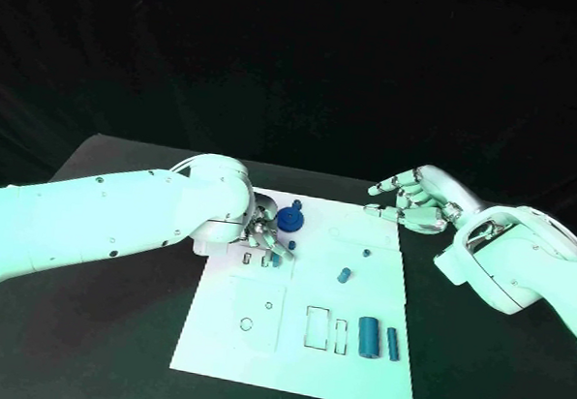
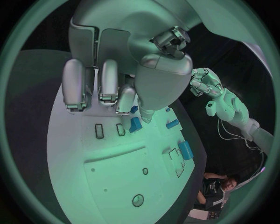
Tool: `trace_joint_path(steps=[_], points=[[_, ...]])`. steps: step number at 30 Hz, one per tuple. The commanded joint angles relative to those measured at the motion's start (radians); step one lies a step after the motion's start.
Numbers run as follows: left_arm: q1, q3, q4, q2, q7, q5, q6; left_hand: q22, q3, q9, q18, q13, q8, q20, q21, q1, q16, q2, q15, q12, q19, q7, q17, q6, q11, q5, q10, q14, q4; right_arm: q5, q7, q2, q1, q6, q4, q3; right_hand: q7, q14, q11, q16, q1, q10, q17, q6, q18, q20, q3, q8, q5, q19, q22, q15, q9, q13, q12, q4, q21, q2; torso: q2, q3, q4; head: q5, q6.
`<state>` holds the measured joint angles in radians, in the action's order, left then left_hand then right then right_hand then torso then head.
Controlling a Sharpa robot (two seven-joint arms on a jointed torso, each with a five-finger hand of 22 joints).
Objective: Assemble the parts on the task board
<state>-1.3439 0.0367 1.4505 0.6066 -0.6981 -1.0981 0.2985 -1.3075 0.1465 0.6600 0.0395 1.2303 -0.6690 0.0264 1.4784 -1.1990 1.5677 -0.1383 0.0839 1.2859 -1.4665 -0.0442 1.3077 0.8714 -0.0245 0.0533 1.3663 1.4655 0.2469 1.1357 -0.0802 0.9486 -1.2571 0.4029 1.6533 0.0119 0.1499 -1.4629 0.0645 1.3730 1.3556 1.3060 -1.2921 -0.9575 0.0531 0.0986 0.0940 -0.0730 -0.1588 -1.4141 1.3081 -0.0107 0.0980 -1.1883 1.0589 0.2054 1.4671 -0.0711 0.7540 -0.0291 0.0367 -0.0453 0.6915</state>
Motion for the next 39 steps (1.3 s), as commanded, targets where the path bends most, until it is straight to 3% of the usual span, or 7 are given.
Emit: trace_joint_path(steps=[1, 11, 17, 20, 25, 28, 39], points=[[0.0, 0.0, 0.0, -0.003, -0.128, 0.005, 0.021, -0.107, -0.029, 0.003, -0.007, 0.002, -0.003, -0.008, 0.004, -0.027, 0.003, 0.005, 0.005, 0.003, -0.05, 0.002, 0.263, -0.008, -0.004, -0.004, 0.001, 0.105, -0.011, 0.014, -0.003, -0.002, 0.001, -0.006, -0.001, 0.0, 0.0, -0.048, -0.003, -0.006, 0.01, 0.005, 0.002, -0.007, 0.005, -0.002, -0.007, -0.005, -0.006, 0.006, 0.003, -0.003, 0.001, 0.001, 0.0, -0.002, -0.005, 0.002, 0.0, 0.0002, 0.0003, -0.001, 0.002], [0.0, 0.001, -0.005, -0.005, -0.128, 0.01, 0.03, -0.11, -0.166, 0.008, -0.007, 0.001, 0.017, -0.01, 0.005, -0.088, 0.003, 0.035, 0.008, -0.002, -0.05, 0.006, 0.263, -0.014, -0.007, 0.004, -0.002, 0.105, -0.047, 0.016, -0.004, -0.003, 0.001, -0.008, -0.002, 0.0, 0.0, -0.048, -0.003, -0.006, 0.01, 0.005, 0.002, -0.007, 0.005, -0.002, -0.007, -0.005, -0.006, 0.006, 0.003, -0.003, 0.001, 0.001, 0.0, -0.002, -0.005, 0.002, 0.0, 0.0002, -0.0006, -0.003, 0.006], [0.0, 0.001, -0.005, -0.004, -0.128, 0.014, 0.028, -0.108, -0.271, 0.01, -0.006, 0.001, 0.031, -0.011, 0.002, -0.097, 0.003, 0.071, 0.009, -0.005, -0.049, 0.007, 0.263, -0.011, -0.009, 0.017, -0.003, 0.105, -0.062, 0.016, -0.005, -0.003, 0.001, -0.009, -0.003, 0.0, 0.0, -0.048, -0.003, -0.006, 0.01, 0.005, 0.002, -0.007, 0.005, -0.002, -0.007, -0.005, -0.006, 0.006, 0.003, -0.003, 0.001, 0.001, 0.0, -0.002, -0.005, 0.002, 0.0, 0.0002, -0.0006, -0.004, 0.009], [0.001, 0.001, -0.004, -0.003, -0.126, 0.019, 0.02, -0.104, -0.388, 0.013, -0.005, 0.0, 0.041, -0.014, -0.001, -0.104, 0.003, 0.096, 0.01, -0.008, -0.047, 0.005, 0.263, -0.013, -0.01, 0.026, -0.004, 0.105, -0.082, 0.016, -0.005, -0.003, 0.001, -0.009, -0.003, 0.0, 0.0, -0.048, -0.003, -0.006, 0.01, 0.005, 0.002, -0.007, 0.005, -0.002, -0.007, -0.005, -0.007, 0.006, 0.002, -0.003, 0.001, 0.001, 0.0, -0.002, -0.005, 0.002, 0.0, 0.0007, -0.0003, -0.005, 0.009], [0.002, 0.0, 0.002, 0.006, -0.115, 0.033, -0.008, -0.101, -0.628, 0.037, -0.004, -0.002, 0.035, -0.011, -0.005, -0.074, 0.003, 0.164, 0.007, -0.013, -0.046, 0.003, 0.263, -0.016, -0.009, 0.071, -0.001, 0.105, -0.131, 0.016, -0.005, -0.004, 0.002, -0.009, -0.006, 0.0, 0.0, -0.047, -0.003, -0.007, 0.01, 0.005, 0.003, -0.008, 0.005, -0.002, -0.01, -0.004, -0.011, 0.007, 0.001, -0.003, 0.002, 0.002, -0.001, -0.002, -0.006, 0.003, -0.001, 0.0003, 0.0003, -0.005, 0.01], [0.003, 0.0, 0.009, 0.015, -0.108, 0.041, -0.031, -0.1, -0.761, 0.064, -0.004, -0.003, 0.018, -0.008, -0.007, -0.017, 0.003, 0.203, 0.004, -0.015, -0.046, -0.001, 0.263, -0.018, -0.006, 0.069, 0.005, 0.105, -0.158, 0.016, -0.005, -0.006, 0.002, -0.009, -0.008, -0.001, 0.0, -0.047, -0.003, -0.007, 0.01, 0.005, 0.003, -0.008, 0.005, -0.002, -0.01, -0.004, -0.011, 0.007, 0.001, -0.003, 0.002, 0.002, -0.001, -0.002, -0.006, 0.003, -0.001, 0.0004, 0.0003, -0.006, 0.009], [0.004, -0.001, 0.057, 0.066, -0.101, 0.031, -0.125, -0.103, -0.842, 0.09, -0.004, -0.001, 0.004, -0.008, -0.007, 0.023, 0.003, 0.224, 0.006, -0.013, -0.047, 0.002, 0.263, -0.022, -0.006, 0.065, 0.011, 0.105, -0.193, 0.016, -0.004, -0.009, 0.003, -0.008, -0.018, -0.002, 0.0, -0.047, -0.003, -0.009, 0.008, 0.004, 0.004, -0.009, 0.005, -0.003, -0.012, -0.004, -0.013, 0.007, 0.001, -0.003, 0.002, 0.003, -0.002, 0.001, -0.006, 0.006, -0.001, 0.0007, 0.0017, -0.01, 0.006]])
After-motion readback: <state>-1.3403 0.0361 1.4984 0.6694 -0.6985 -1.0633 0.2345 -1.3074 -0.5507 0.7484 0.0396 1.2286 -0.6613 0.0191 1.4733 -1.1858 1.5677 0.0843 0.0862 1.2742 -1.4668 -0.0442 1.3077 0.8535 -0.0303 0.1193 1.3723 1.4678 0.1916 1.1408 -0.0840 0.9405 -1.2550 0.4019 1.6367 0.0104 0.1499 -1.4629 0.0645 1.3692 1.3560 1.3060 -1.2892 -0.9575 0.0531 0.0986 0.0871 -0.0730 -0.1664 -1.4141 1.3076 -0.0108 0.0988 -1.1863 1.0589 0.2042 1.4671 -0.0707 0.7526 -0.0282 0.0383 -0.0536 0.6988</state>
